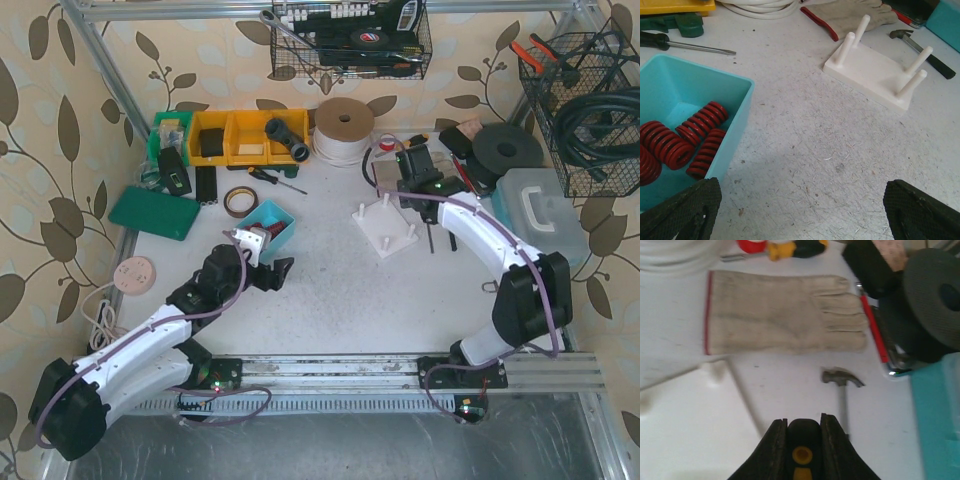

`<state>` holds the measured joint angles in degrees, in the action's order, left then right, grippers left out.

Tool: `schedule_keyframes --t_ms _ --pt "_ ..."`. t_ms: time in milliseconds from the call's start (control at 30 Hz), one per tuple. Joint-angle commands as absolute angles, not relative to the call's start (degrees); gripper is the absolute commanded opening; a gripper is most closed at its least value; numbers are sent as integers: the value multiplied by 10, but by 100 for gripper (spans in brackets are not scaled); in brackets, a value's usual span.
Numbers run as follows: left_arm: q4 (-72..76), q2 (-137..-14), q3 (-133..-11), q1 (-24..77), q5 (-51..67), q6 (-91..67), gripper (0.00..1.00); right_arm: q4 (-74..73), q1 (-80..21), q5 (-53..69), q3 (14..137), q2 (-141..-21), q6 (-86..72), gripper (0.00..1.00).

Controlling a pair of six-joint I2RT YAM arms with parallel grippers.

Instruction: Install the large spring

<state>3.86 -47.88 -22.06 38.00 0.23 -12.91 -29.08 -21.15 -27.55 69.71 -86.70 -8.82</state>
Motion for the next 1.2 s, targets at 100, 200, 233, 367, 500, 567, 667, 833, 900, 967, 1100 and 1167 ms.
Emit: schedule_keyframes --t_ms 100,200,233,367,500,567,667,833,900,967,1100,1167 --pt "29 -449 -247 386 -25 -131 91 -338 -151 -324 751 -938 -2 0" --pt "20 -436 -246 386 -41 -134 90 -309 -115 -279 751 -963 -5 0" --pt "16 -433 -246 386 -47 -136 90 -301 -106 -266 755 -975 -6 0" --pt "3 -418 -247 386 -65 -140 89 -284 -89 -229 775 -1033 -1 0" --pt "-9 -408 -246 386 -92 -145 87 -273 -82 -215 791 -1080 6 0" --pt "-19 -410 -251 386 -106 -145 86 -269 -76 -207 798 -1100 6 0" --pt "-24 -416 -253 386 -122 -145 84 -269 -71 -220 806 -1122 7 7" --pt "-26 -427 -256 386 -135 -148 80 -282 -61 -227 816 -1120 1 30" --pt "-26 -433 -256 386 -138 -148 79 -294 -61 -229 820 -1109 -2 36" --pt "-32 -442 -261 386 -144 -148 78 -305 -62 -226 816 -1086 -13 42" --pt "-38 -451 -264 386 -163 -152 76 -326 -67 -202 793 -1016 -45 46" --pt "-44 -455 -268 386 -178 -158 76 -331 -79 -189 772 -975 -62 50"
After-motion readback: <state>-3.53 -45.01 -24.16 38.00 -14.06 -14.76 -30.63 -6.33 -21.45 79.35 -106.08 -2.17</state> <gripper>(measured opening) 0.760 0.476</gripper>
